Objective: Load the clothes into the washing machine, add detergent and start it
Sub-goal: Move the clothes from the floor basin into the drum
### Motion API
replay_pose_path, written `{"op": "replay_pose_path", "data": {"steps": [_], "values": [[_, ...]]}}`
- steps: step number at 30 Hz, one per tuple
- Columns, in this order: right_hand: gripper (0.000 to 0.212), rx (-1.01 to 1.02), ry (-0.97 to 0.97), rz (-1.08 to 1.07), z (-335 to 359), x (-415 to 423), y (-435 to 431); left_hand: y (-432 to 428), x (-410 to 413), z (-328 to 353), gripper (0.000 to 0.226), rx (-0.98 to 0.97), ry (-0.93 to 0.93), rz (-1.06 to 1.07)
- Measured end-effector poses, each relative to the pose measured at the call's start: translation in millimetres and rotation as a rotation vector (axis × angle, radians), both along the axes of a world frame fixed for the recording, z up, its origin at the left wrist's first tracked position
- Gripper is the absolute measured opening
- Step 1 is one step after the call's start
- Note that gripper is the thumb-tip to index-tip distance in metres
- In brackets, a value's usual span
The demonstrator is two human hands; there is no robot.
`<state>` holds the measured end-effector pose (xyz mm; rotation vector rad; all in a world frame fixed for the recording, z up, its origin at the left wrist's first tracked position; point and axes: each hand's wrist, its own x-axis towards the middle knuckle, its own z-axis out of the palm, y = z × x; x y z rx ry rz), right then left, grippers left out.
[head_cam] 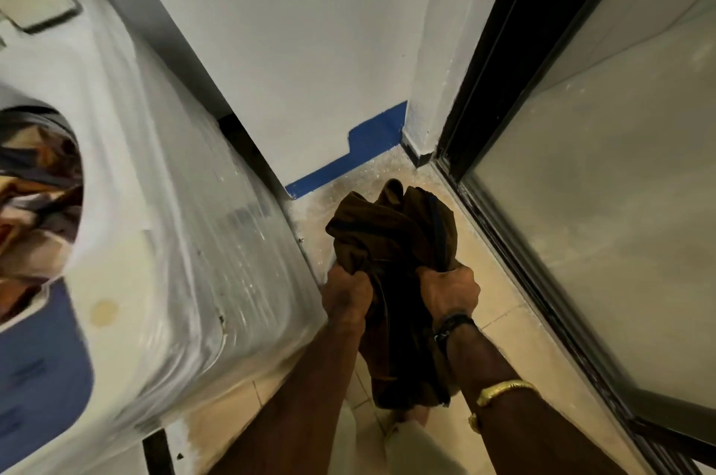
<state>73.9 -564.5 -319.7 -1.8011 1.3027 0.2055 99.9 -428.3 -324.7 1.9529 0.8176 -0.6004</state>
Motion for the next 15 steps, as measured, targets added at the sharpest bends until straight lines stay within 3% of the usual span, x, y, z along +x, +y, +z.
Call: {"op": "replay_pose_path", "data": {"steps": [15], "values": [[0.05,0.002,-0.155,-0.005,167.2,-21.1,18.4,4.8,-17.1,169.1,0.036,-0.033,-0.099,0.073]]}}
